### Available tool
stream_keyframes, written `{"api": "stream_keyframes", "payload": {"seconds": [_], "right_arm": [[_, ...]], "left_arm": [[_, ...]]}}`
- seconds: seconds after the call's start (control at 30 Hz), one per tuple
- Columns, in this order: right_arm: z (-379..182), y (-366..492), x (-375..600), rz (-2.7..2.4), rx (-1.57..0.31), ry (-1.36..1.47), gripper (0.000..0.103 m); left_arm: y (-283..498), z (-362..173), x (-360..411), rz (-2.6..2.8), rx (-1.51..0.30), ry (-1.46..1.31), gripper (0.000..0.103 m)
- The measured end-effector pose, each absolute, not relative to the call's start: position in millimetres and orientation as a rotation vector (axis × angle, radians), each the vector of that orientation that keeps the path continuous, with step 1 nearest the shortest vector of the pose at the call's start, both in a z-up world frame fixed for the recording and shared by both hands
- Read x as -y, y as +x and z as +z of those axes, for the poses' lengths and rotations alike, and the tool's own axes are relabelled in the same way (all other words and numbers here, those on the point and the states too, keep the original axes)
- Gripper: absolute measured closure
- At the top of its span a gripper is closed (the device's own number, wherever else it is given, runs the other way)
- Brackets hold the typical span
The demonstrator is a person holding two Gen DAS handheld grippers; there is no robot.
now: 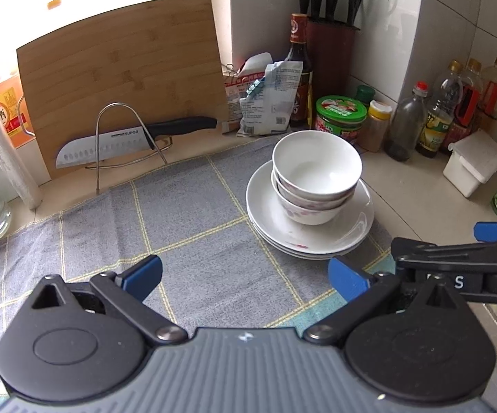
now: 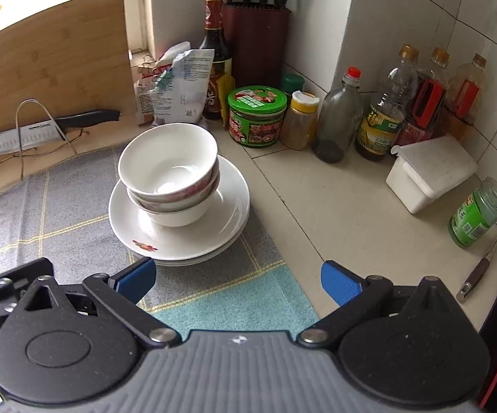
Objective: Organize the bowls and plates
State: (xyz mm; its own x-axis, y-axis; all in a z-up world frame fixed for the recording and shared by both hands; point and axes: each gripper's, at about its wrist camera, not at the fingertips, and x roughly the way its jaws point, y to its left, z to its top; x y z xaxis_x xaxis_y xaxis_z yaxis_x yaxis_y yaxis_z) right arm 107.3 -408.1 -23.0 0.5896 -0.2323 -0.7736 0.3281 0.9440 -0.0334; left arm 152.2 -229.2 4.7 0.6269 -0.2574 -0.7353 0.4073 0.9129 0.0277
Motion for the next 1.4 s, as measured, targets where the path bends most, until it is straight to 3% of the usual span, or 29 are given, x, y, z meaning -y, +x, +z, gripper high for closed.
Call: {"api": "stream_keyframes", "payload": {"seconds": [1.4], "right_arm": [[0, 76, 401, -0.328, -0.805, 0.087, 0.000]], "left_arm": [[124, 23, 219, -0.357, -0.771, 0.149, 0.001]]}}
